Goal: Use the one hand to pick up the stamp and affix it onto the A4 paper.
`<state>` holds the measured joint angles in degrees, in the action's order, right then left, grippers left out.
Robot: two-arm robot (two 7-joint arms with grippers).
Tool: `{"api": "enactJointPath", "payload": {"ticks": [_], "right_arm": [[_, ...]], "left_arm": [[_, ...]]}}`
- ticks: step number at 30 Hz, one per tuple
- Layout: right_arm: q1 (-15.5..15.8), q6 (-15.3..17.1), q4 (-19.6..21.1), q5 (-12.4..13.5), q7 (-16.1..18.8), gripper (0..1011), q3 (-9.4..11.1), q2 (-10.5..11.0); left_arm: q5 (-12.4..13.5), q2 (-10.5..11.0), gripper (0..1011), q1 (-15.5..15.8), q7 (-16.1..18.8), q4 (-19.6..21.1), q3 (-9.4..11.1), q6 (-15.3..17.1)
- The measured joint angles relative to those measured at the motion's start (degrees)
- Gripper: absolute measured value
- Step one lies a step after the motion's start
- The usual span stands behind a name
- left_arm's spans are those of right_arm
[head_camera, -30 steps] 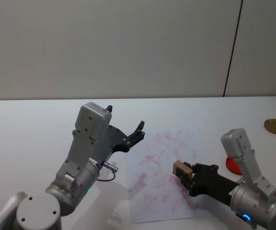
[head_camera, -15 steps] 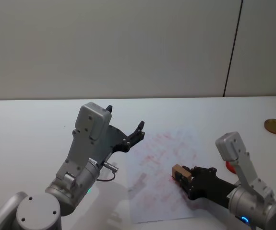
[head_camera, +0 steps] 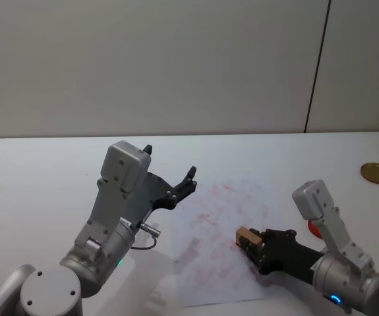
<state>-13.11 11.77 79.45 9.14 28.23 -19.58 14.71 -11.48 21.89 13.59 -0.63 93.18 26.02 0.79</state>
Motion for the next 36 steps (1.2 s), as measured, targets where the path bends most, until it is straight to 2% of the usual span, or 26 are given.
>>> {"api": "enactJointPath", "payload": {"ticks": [27,36], "right_arm": [[-0.01,1.87,0.14,1.47,-0.18,220,0.14,0.49],[0.18,0.51,1.57,3.01,-1.1,220,0.6,0.81]], "left_arm": [[0.0,0.0,993,0.0,0.0,0.0,0.0,0.0],[0.0,0.0,993,0.0,0.0,0.0,0.0,0.0]]}}
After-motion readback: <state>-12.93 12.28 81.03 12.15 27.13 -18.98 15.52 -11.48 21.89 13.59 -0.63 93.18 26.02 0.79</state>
